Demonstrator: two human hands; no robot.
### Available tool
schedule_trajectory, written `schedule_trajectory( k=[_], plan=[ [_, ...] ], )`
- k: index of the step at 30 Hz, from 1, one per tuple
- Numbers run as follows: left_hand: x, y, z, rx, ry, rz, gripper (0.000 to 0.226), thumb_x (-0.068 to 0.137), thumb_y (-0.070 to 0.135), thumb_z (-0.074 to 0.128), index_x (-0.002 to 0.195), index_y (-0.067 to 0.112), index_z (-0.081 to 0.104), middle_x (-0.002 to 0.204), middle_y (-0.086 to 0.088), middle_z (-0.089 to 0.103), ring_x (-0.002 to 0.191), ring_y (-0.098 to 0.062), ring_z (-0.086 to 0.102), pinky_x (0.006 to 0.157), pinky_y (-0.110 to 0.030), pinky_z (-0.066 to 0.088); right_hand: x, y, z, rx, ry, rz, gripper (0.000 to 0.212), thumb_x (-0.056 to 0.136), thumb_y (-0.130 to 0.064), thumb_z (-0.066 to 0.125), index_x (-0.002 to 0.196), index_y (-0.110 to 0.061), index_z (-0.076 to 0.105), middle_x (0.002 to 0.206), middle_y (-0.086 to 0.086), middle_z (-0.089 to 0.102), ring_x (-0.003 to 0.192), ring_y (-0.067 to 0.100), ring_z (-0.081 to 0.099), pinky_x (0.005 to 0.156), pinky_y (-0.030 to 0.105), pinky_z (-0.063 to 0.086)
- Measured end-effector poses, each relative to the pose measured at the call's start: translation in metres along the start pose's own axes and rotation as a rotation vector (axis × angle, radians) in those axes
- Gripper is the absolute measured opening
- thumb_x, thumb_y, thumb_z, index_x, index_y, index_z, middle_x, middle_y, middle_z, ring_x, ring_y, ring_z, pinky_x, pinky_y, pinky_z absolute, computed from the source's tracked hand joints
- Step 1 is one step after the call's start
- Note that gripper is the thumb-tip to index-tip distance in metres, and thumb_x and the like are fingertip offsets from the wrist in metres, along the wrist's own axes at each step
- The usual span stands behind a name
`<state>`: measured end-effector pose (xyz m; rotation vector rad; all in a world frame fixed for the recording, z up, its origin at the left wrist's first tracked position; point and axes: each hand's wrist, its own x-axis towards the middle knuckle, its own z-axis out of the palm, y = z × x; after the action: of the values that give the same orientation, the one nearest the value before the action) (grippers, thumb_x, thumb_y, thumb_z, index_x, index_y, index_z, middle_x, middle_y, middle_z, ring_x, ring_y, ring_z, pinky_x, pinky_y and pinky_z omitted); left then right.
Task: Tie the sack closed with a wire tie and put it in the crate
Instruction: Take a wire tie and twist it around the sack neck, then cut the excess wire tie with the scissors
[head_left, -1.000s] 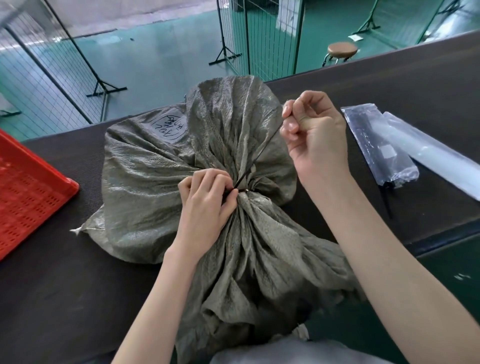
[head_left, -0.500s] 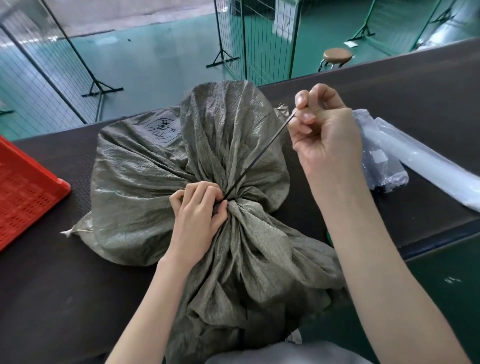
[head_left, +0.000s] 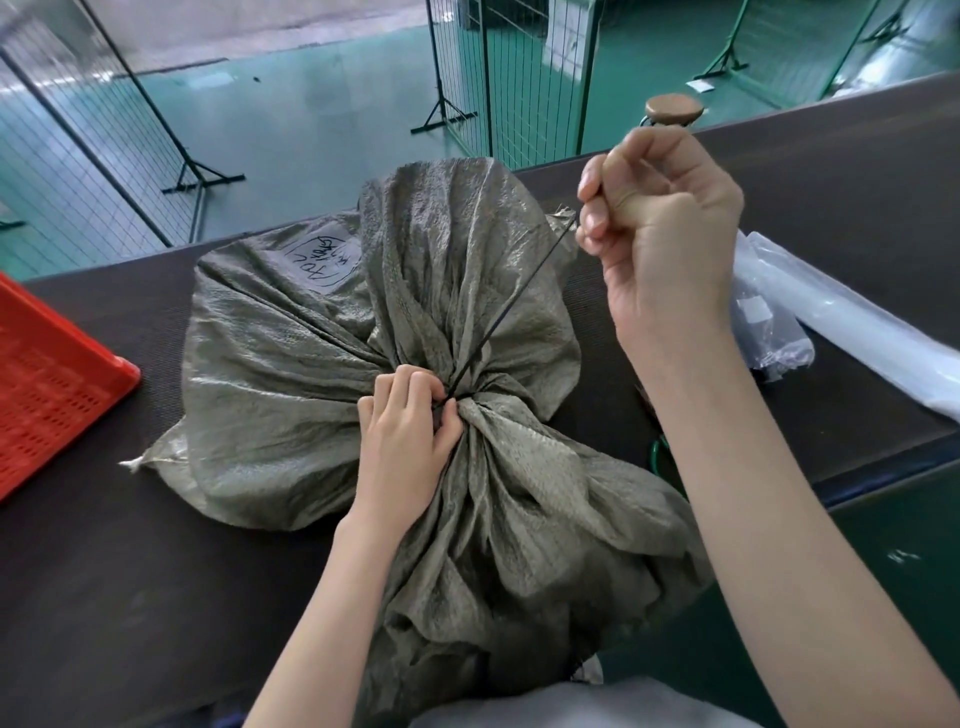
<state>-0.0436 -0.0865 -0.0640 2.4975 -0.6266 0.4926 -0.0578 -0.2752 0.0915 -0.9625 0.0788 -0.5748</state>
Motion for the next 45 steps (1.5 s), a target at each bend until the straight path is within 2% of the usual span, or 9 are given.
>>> schedule_trajectory(
  k=[9,15,20,23,28,33,37,41,45],
  plan=[
    [0.001,0.008,0.012,0.009,-0.005,-0.138,0.031,0.093,0.035,0.036,0.082,0.010,0.050,0.088,-0.010,0.056,0.087,-0.032,0.046,0.073,-0.046,0.041,-0.004,0.005,-0.023,-0.160,0.047,0.076,0.010,0.087,0.004,0.057,0.093,-0.003,0.061,0.090,0.014,0.071,0.050,0.016,0.058,0.049,0.024,0.050],
    [-0.001,0.004,0.019,-0.049,0.013,-0.155,0.032,0.093,0.031,0.034,0.085,0.006,0.052,0.089,-0.013,0.056,0.088,-0.033,0.045,0.078,-0.047,0.039,-0.012,0.014,-0.055,-0.347,0.100,0.104,0.017,0.087,0.005,0.055,0.089,-0.011,0.063,0.087,0.008,0.073,0.063,0.016,0.065,0.058,0.024,0.054],
    [-0.004,-0.001,0.024,-0.161,0.055,-0.168,0.032,0.092,0.025,0.036,0.093,0.001,0.058,0.091,-0.014,0.058,0.089,-0.025,0.039,0.083,-0.041,0.036,-0.013,0.041,-0.112,-0.677,0.178,0.173,0.022,0.084,0.004,0.055,0.080,-0.017,0.061,0.079,0.003,0.071,0.064,0.012,0.063,0.062,0.024,0.052],
    [-0.005,-0.001,0.025,-0.191,0.059,-0.195,0.035,0.091,0.026,0.035,0.094,0.001,0.059,0.092,-0.015,0.059,0.090,-0.026,0.040,0.085,-0.042,0.036,-0.012,0.069,-0.162,-0.917,0.268,0.246,0.022,0.080,0.000,0.062,0.073,-0.021,0.061,0.086,0.011,0.072,0.074,0.022,0.065,0.068,0.030,0.050],
    [-0.004,0.001,0.024,-0.195,0.060,-0.222,0.035,0.089,0.026,0.034,0.092,0.002,0.058,0.091,-0.014,0.059,0.090,-0.031,0.043,0.083,-0.043,0.037,-0.023,0.096,-0.235,-1.360,0.357,0.323,0.014,0.079,-0.002,0.060,0.091,-0.006,0.067,0.096,0.018,0.071,0.095,0.033,0.063,0.082,0.034,0.046],
    [-0.004,0.002,0.024,-0.186,0.059,-0.233,0.036,0.089,0.025,0.032,0.092,0.001,0.058,0.091,-0.016,0.059,0.088,-0.033,0.044,0.082,-0.044,0.036,-0.037,0.105,-0.264,-1.612,0.259,0.487,0.027,0.078,-0.007,0.062,0.104,-0.004,0.059,0.114,0.021,0.058,0.104,0.039,0.056,0.085,0.040,0.045],
    [-0.004,0.002,0.023,-0.201,0.053,-0.242,0.035,0.088,0.025,0.031,0.091,0.002,0.057,0.092,-0.016,0.058,0.087,-0.033,0.044,0.082,-0.043,0.034,-0.049,0.115,-0.262,-1.717,0.190,0.467,0.039,0.076,-0.013,0.068,0.109,-0.002,0.050,0.120,0.022,0.042,0.105,0.043,0.051,0.087,0.045,0.044],
    [-0.005,0.002,0.021,-0.281,0.064,-0.269,0.030,0.093,0.016,0.033,0.093,0.001,0.059,0.093,-0.017,0.059,0.086,-0.027,0.042,0.082,-0.029,0.028,-0.053,0.118,-0.261,-1.777,0.140,0.492,0.047,0.075,-0.011,0.071,0.113,0.000,0.045,0.120,0.028,0.047,0.109,0.047,0.049,0.088,0.046,0.044],
    [-0.007,0.000,0.018,-0.311,0.066,-0.271,0.042,0.096,0.026,0.026,0.094,0.001,0.060,0.092,-0.014,0.059,0.087,-0.029,0.047,0.079,-0.023,0.026,-0.052,0.113,-0.261,-1.786,0.124,0.507,0.051,0.074,-0.008,0.074,0.111,0.002,0.040,0.115,0.033,0.054,0.107,0.048,0.053,0.084,0.047,0.045]
  ],
)
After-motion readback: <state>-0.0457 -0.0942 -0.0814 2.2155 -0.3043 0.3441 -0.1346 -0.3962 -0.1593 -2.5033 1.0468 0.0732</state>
